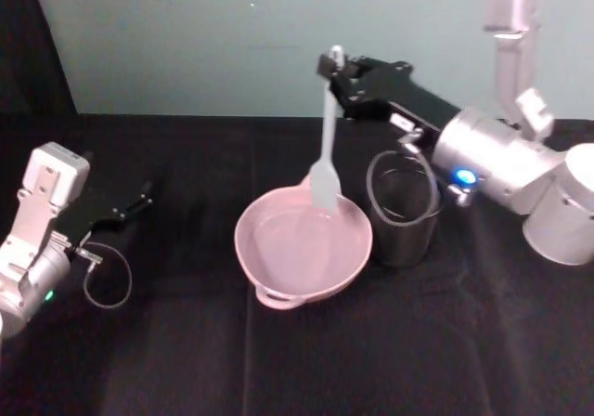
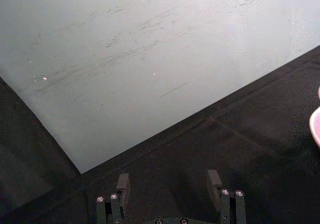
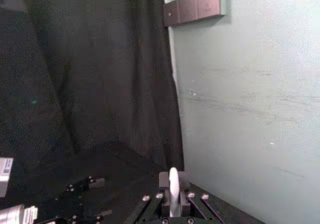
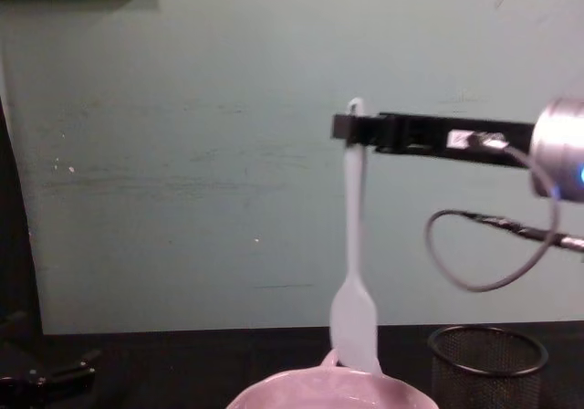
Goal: Use the one hand to pick up the spoon and stir the clear water in the bowl.
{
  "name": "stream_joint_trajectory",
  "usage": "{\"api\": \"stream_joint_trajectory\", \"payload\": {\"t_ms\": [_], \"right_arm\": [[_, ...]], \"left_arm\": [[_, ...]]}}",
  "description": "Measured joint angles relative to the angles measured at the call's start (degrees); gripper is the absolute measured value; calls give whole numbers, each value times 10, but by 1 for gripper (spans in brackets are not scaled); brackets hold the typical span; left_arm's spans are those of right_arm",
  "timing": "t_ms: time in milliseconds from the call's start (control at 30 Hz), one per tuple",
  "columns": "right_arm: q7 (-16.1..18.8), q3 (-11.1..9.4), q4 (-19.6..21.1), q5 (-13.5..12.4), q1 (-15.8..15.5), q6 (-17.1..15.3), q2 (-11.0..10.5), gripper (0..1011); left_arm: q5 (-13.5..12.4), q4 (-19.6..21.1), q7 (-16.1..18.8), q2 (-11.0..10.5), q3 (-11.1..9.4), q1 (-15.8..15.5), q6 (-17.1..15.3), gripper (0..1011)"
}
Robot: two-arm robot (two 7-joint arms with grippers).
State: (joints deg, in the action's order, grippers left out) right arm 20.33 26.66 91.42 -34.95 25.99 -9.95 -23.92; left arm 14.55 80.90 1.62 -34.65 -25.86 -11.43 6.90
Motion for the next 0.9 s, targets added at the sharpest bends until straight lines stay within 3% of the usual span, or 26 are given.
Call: {"api": "stream_joint_trajectory", "payload": {"t_ms": [400,900], "right_arm": [[37,34,-70,37,7,53,44,109],[58,43,-89,75,-18,88,58,109]], "left_arm": [[0,0,0,0,0,0,0,1011],[0,0,0,0,0,0,0,1011]]}}
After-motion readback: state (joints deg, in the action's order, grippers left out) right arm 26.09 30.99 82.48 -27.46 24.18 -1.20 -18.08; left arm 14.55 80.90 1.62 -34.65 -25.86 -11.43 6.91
